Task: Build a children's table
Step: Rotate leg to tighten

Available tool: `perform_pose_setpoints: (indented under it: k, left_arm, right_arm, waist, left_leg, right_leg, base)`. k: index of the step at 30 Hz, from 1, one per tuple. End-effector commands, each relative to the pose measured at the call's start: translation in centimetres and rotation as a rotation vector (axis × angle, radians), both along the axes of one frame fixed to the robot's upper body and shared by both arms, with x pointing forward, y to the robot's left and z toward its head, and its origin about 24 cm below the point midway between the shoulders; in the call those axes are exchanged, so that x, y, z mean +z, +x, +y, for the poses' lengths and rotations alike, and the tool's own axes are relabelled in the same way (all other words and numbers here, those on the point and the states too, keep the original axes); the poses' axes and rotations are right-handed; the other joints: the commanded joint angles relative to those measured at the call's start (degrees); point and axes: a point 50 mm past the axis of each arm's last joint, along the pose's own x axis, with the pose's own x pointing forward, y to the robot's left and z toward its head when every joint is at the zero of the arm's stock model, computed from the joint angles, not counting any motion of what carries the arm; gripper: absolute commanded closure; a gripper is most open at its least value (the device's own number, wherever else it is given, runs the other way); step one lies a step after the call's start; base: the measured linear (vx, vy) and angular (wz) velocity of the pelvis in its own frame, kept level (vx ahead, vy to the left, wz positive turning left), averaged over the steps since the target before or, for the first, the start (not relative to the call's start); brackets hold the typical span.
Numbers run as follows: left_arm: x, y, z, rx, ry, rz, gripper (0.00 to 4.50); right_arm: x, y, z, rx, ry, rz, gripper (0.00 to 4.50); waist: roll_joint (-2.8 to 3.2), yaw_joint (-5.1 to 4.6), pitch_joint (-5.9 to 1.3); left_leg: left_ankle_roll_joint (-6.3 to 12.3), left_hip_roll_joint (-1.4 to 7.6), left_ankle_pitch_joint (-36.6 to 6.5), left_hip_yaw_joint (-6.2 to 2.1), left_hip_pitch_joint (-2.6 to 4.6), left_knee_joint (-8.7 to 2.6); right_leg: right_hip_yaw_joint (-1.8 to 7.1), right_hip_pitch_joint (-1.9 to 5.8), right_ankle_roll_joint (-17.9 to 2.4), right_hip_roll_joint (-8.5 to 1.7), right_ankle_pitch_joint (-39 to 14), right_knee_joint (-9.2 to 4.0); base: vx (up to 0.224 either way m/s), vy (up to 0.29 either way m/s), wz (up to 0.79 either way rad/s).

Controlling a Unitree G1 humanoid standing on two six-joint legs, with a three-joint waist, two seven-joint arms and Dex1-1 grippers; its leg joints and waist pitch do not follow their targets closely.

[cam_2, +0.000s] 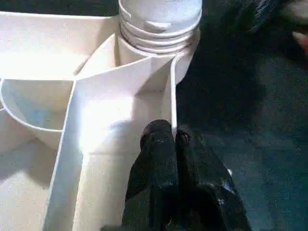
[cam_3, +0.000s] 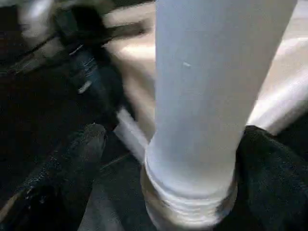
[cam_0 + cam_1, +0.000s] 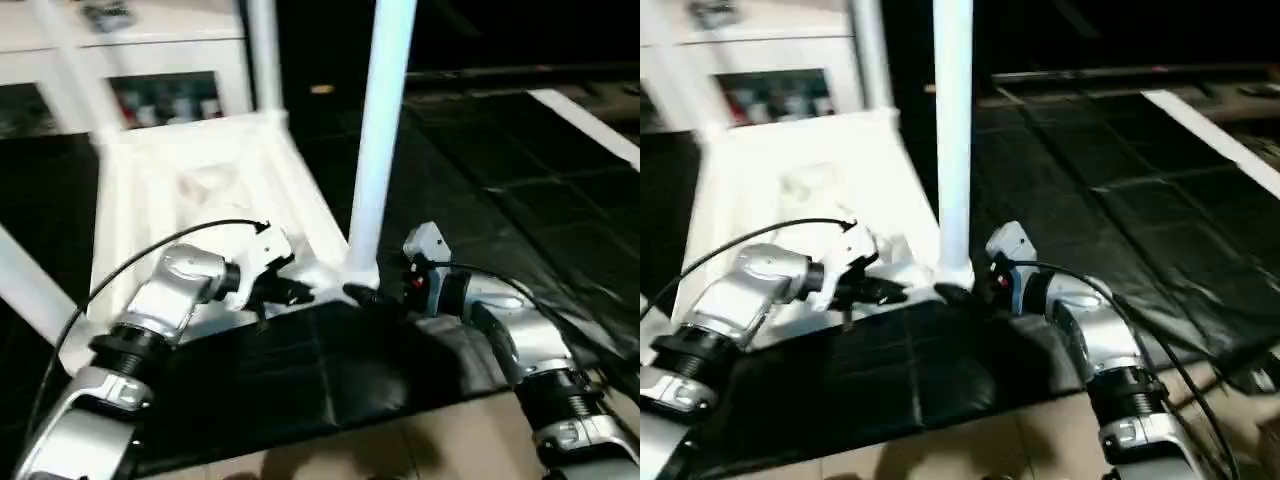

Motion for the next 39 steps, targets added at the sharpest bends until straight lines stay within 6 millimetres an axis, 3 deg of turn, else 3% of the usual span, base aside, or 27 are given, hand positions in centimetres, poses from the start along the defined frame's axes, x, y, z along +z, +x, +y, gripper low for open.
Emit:
perform_pose_setpoints:
  k: [1, 6, 9, 11, 29, 35, 39]
  left_arm:
    - [1.6, -0.2, -1.4, -0.165, -0.046, -0.032, 4.5]
    - [1.2, -0.9, -1.2, -0.288, -0.013, -0.003, 4.5]
    - [1.1, -1.0, -1.1, -0.32, 0.006, -0.002, 4.5]
    - [1.0, -1.0, -1.1, -0.34, 0.019, -0.005, 4.5]
    - [0.6, -0.5, -0.9, -0.353, 0.045, -0.026, 4.5]
    - [0.8, 0.1, -1.3, -0.24, -0.049, -0.001, 4.5]
    - [1.3, 1.2, -2.0, -0.061, -0.115, -0.051, 4.5]
  right_arm:
    - [0.4, -0.6, 0.2, 0.115, -0.011, 0.012, 0.03]
    - [0.2, -1.3, -0.2, 0.25, -0.099, 0.002, 0.03]
    - [0.1, -1.5, -0.2, 0.295, -0.115, 0.011, 0.03]
    - [0.1, -1.6, -0.1, 0.313, -0.11, 0.022, 0.3]
    - [-0.4, -1.8, 0.0, 0.364, -0.095, 0.064, 1.74]
    - [-0.5, -2.0, 0.6, 0.336, -0.03, 0.086, 1.85]
    - [-0.7, -1.4, 2.1, 0.163, 0.054, 0.068, 1.86]
  waist:
    - [0.22, -0.41, -4.23]
    - [-0.1, 0.23, -4.17]
    - [-0.1, 0.42, -4.22]
    - [-0.36, 0.51, -4.27]
    - [-0.28, 0.23, -4.36]
    - [-0.45, 0.28, -4.24]
    - [0.14, 0.16, -4.24]
  left_leg:
    - [5.04, 2.55, -7.69, -0.11, 0.68, -3.56]
    - [3.67, 2.48, -9.12, -0.2, 0.59, -3.66]
    - [3.8, 2.5, -8.34, -0.26, 0.45, -3.66]
    - [3.88, 2.46, -8.13, -0.26, 0.36, -3.63]
    - [3.86, 2.41, -7.69, -0.32, 0.25, -3.54]
    - [3.75, 2.36, -8.08, -0.21, 0.35, -3.53]
    - [2.81, 2.45, -8.65, -0.38, 0.43, -3.59]
  right_leg:
    - [3.36, 3.48, -13.53, -3.98, -9.12, -3.38]
    - [3.35, 3.42, -12.03, -4.31, -13.56, -3.77]
    - [3.37, 3.46, -11.81, -4.29, -13.12, -3.65]
    - [3.34, 3.56, -11.51, -4.35, -13.47, -3.63]
    - [3.17, 3.6, -11.05, -4.26, -14.11, -3.72]
    - [3.16, 3.6, -11.08, -4.28, -15.36, -3.93]
    - [3.15, 3.41, -11.04, -4.3, -15.55, -4.04]
  base:
    - [0.0, 0.0, 0.0]
    - [0.0, 0.0, 0.0]
    - [0.0, 0.0, 0.0]
    - [0.0, 0.0, 0.0]
    - [0.0, 0.0, 0.0]
    - [0.0, 0.0, 0.0]
    - [0.0, 0.0, 0.0]
